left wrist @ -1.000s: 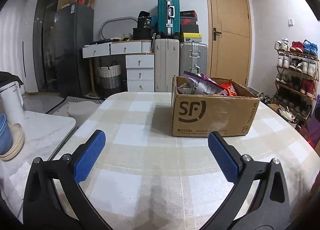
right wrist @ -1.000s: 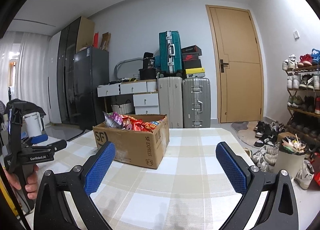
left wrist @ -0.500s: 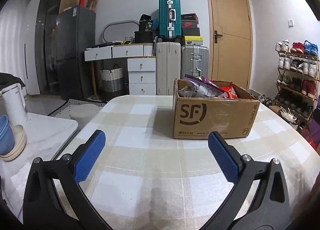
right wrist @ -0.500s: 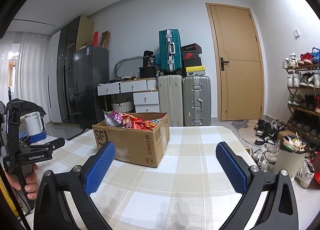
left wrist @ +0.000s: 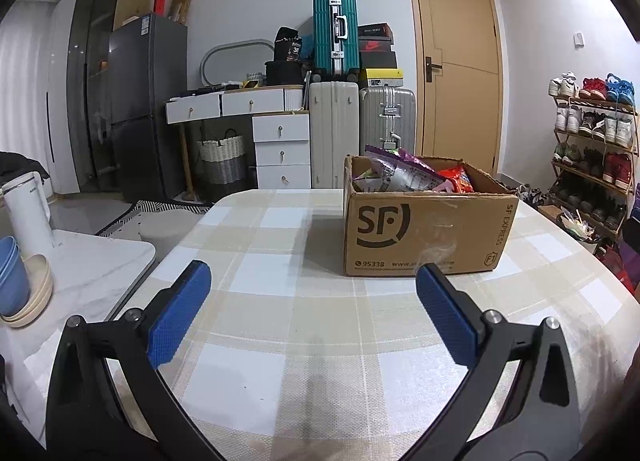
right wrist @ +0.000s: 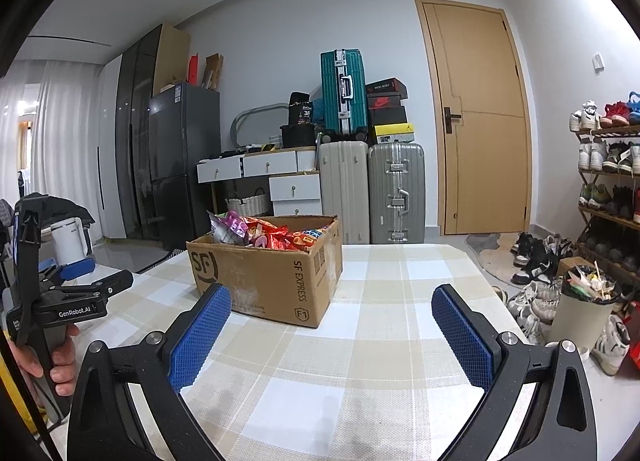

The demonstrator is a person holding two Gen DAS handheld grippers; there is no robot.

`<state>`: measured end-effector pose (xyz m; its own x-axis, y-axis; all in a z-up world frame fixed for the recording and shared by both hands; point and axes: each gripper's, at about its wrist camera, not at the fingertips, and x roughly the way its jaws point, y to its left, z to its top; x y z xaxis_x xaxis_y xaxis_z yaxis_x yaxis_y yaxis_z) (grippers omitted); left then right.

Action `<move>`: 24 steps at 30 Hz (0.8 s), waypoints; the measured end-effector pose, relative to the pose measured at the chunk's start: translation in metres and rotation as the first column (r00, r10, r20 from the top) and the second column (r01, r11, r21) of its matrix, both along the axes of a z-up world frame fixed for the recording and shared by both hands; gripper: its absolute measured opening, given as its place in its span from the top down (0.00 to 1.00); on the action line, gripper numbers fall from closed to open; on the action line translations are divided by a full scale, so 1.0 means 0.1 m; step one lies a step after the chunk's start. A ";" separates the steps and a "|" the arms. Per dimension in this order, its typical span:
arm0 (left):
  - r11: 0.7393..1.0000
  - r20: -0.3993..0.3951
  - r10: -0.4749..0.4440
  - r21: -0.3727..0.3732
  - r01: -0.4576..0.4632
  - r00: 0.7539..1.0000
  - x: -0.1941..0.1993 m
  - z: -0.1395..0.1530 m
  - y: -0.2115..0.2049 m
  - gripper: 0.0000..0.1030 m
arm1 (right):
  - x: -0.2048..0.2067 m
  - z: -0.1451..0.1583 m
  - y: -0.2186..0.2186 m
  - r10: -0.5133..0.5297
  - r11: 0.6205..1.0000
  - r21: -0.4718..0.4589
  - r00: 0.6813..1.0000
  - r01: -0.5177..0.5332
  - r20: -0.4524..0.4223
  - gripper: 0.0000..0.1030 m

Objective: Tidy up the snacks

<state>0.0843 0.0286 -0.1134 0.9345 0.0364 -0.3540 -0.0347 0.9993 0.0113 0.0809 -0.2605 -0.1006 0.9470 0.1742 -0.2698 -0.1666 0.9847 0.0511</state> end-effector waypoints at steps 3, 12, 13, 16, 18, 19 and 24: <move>1.000 -0.011 -0.009 0.005 0.009 1.000 0.00 0.00 -0.02 0.00 | 0.00 0.00 0.00 0.001 1.000 -0.001 1.000 -0.001 0.002 0.01; 1.000 -0.013 -0.011 0.000 0.011 1.000 -0.01 0.00 -0.01 0.00 | 0.00 0.01 0.00 0.002 1.000 0.002 1.000 -0.002 0.002 0.01; 1.000 -0.014 -0.011 -0.001 0.011 1.000 -0.01 0.00 -0.01 0.00 | 0.01 0.00 0.00 0.002 1.000 0.002 1.000 -0.002 0.002 0.01; 1.000 -0.013 -0.015 -0.002 0.015 1.000 -0.01 0.00 -0.01 0.00 | 0.00 0.00 0.00 0.002 1.000 0.003 1.000 -0.002 0.003 0.01; 1.000 -0.013 -0.011 -0.001 0.011 1.000 -0.01 0.01 -0.02 0.00 | 0.00 0.00 0.00 0.002 1.000 0.003 1.000 -0.002 0.003 0.01; 1.000 -0.013 -0.010 -0.001 0.010 1.000 -0.01 0.01 -0.02 0.00 | 0.00 0.00 0.01 0.002 1.000 0.003 1.000 -0.002 0.003 0.01; 1.000 -0.012 -0.008 -0.001 0.008 1.000 -0.02 0.01 -0.01 0.00 | 0.01 -0.01 0.00 0.002 1.000 0.003 1.000 -0.002 -0.003 0.01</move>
<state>0.0827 0.0278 -0.1122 0.9306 0.0283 -0.3649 -0.0263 0.9996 0.0104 0.0819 -0.2601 -0.1011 0.9459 0.1774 -0.2717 -0.1688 0.9841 0.0550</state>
